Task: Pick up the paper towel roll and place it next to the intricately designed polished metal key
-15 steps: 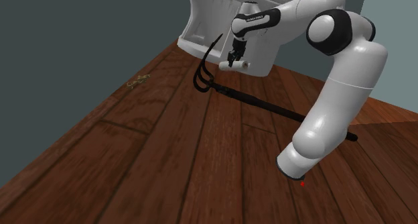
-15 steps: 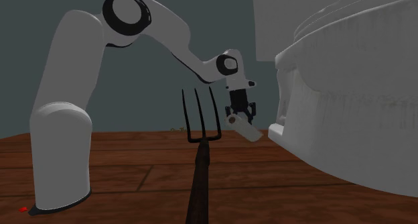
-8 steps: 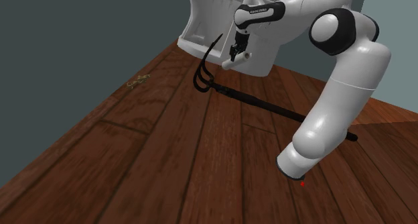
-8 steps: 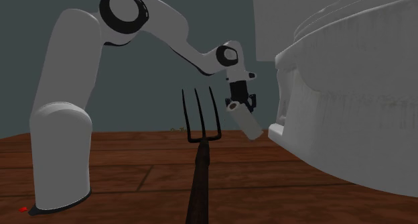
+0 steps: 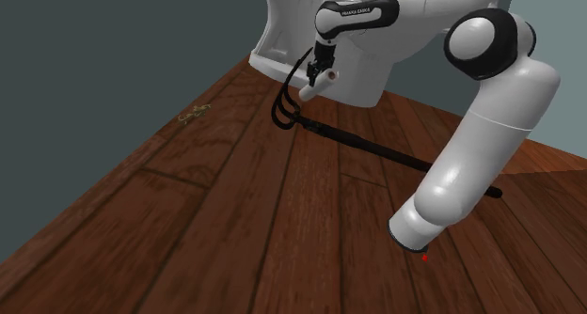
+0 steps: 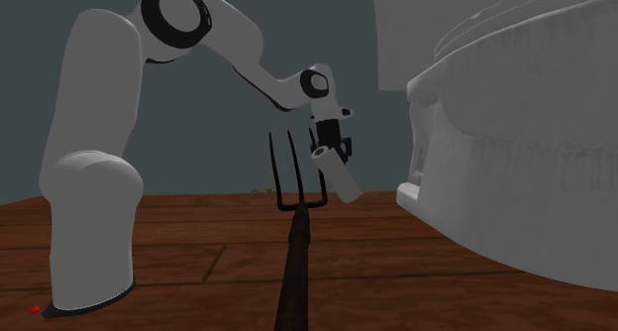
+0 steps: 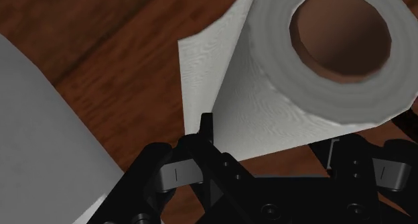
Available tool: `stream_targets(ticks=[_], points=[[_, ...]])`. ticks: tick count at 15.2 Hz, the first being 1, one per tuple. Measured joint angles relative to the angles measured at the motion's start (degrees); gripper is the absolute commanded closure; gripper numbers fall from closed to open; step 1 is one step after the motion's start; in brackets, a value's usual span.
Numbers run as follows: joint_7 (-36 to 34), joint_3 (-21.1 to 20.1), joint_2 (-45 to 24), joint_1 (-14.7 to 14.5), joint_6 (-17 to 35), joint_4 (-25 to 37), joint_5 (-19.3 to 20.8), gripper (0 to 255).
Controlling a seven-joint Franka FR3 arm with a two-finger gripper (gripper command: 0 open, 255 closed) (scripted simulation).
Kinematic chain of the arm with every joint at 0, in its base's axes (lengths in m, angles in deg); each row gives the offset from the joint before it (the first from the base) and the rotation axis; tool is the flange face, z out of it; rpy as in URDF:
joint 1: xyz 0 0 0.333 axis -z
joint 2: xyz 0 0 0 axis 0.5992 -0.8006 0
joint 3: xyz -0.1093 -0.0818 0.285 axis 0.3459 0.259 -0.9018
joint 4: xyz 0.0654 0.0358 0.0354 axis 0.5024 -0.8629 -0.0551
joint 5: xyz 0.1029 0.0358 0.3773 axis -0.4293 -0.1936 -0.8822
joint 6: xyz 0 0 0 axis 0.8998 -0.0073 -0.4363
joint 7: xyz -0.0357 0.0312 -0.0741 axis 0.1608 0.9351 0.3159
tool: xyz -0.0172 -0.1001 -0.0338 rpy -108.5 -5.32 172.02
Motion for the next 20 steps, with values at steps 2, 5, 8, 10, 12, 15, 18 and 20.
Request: stream_targets(ticks=[2,5,8,10,12,15,18,20], points=[[-2.48,-0.98,0.5,-1.43,-0.35,-0.55,0.29,255],[-6.25,-2.48,1.16,-3.59,-1.25,-1.04,0.68,255],[-10.26,-4.13,0.62,-5.87,-1.7,-0.68,0.92,255],[-12.72,-5.2,0.68,-7.35,-2.47,-0.4,1.04,255],[-15.21,-6.3,0.2,-8.86,-3.59,0.72,1.11,255],[-18.83,-7.85,-1.73,-11.09,-5.0,3.44,1.2,255],[-21.47,-8.84,-2.33,-12.63,-5.49,4.18,1.32,255],[-22.1,-8.96,-2.8,-12.87,-4.52,3.76,1.39,255]])
